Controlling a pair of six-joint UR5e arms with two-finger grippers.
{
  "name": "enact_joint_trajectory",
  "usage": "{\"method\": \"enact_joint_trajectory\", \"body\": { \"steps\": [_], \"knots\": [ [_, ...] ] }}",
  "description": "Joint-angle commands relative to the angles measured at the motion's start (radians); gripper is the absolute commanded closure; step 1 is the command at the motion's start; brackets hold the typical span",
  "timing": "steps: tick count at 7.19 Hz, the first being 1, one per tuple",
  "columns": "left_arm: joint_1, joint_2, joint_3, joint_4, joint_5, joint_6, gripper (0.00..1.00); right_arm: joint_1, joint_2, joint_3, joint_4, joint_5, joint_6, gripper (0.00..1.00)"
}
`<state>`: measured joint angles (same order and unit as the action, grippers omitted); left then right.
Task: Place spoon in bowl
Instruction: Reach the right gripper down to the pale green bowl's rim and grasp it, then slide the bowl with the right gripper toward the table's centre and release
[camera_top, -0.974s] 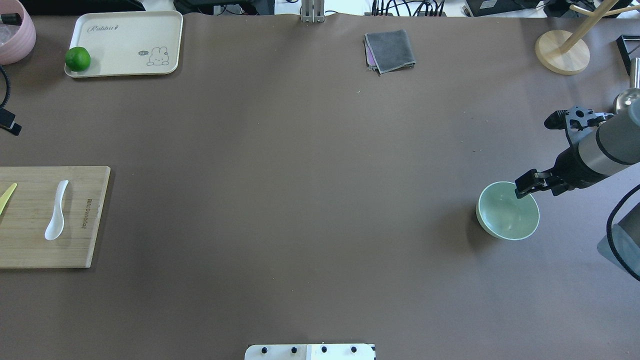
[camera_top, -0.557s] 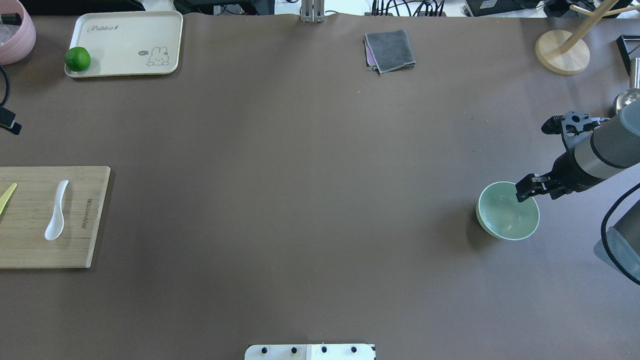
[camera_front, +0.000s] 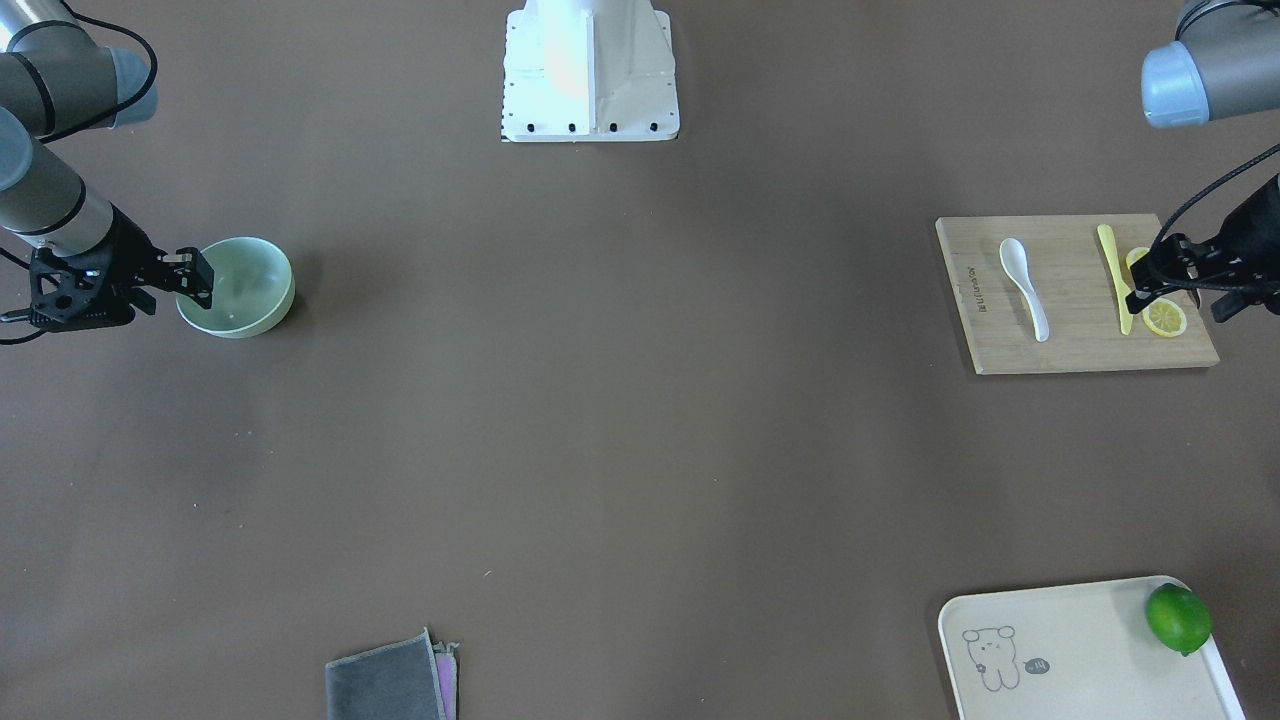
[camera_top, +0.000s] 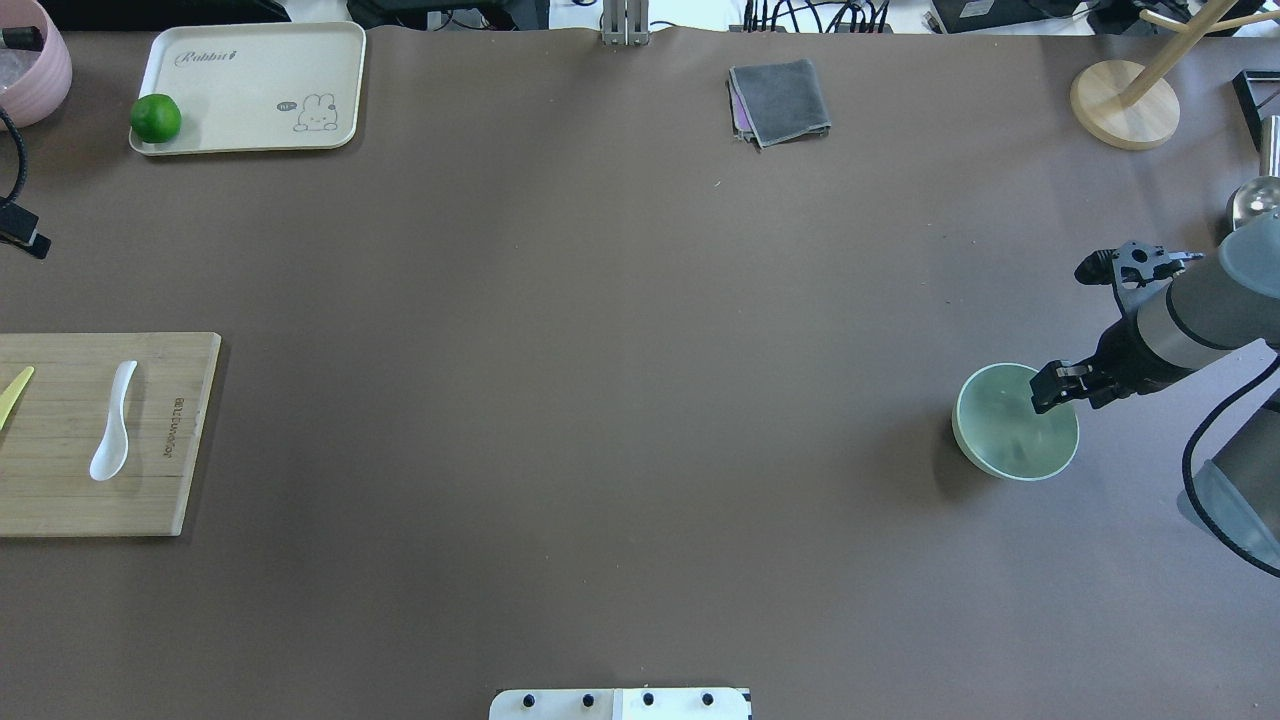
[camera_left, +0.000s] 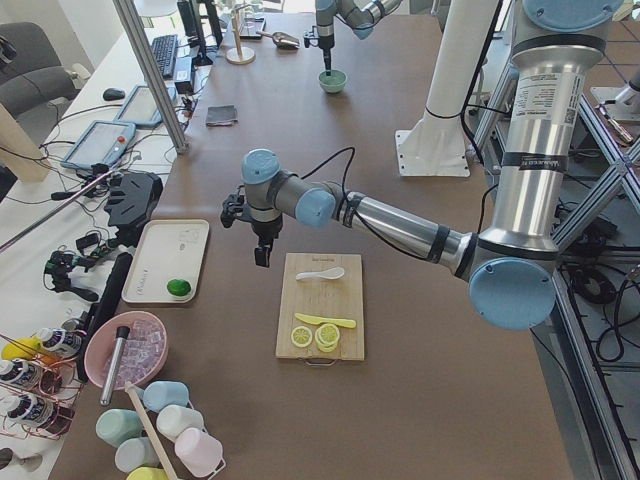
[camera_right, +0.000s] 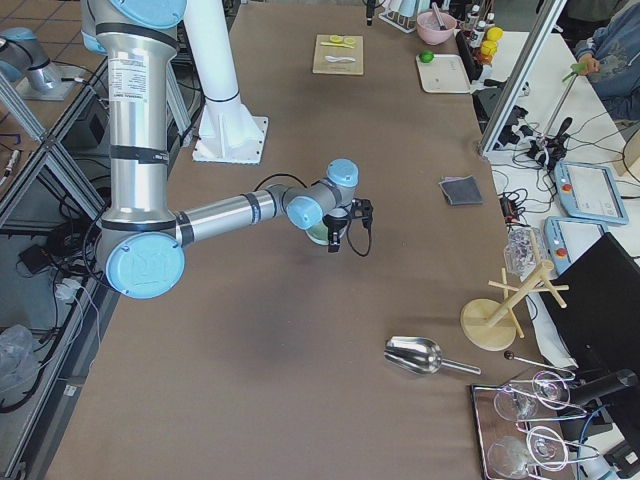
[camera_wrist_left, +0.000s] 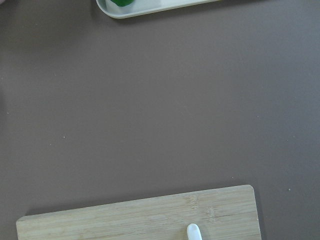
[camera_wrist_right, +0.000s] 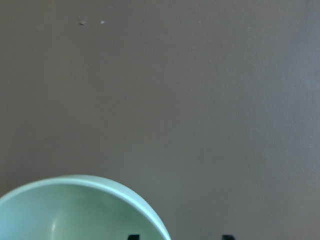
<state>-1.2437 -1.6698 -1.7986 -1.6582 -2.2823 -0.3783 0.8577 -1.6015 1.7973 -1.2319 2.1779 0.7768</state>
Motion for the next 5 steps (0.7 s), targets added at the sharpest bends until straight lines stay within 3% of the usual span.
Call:
{"method": "enact_joint_trajectory", "body": {
  "steps": [1, 4, 5],
  "knots": [
    [0.000, -0.008, -0.001, 0.000, 0.001, -0.008, 0.02, 0.000, 0.000, -0.010, 0.017, 0.005, 0.009, 1.00],
    [0.000, 0.013, 0.025, -0.002, 0.000, 0.010, 0.02, 0.000, 0.011, 0.019, 0.015, 0.042, 0.024, 1.00],
    [0.001, 0.042, 0.033, -0.012, -0.002, 0.009, 0.02, -0.002, 0.053, 0.054, 0.015, 0.071, 0.130, 1.00]
  ]
}}
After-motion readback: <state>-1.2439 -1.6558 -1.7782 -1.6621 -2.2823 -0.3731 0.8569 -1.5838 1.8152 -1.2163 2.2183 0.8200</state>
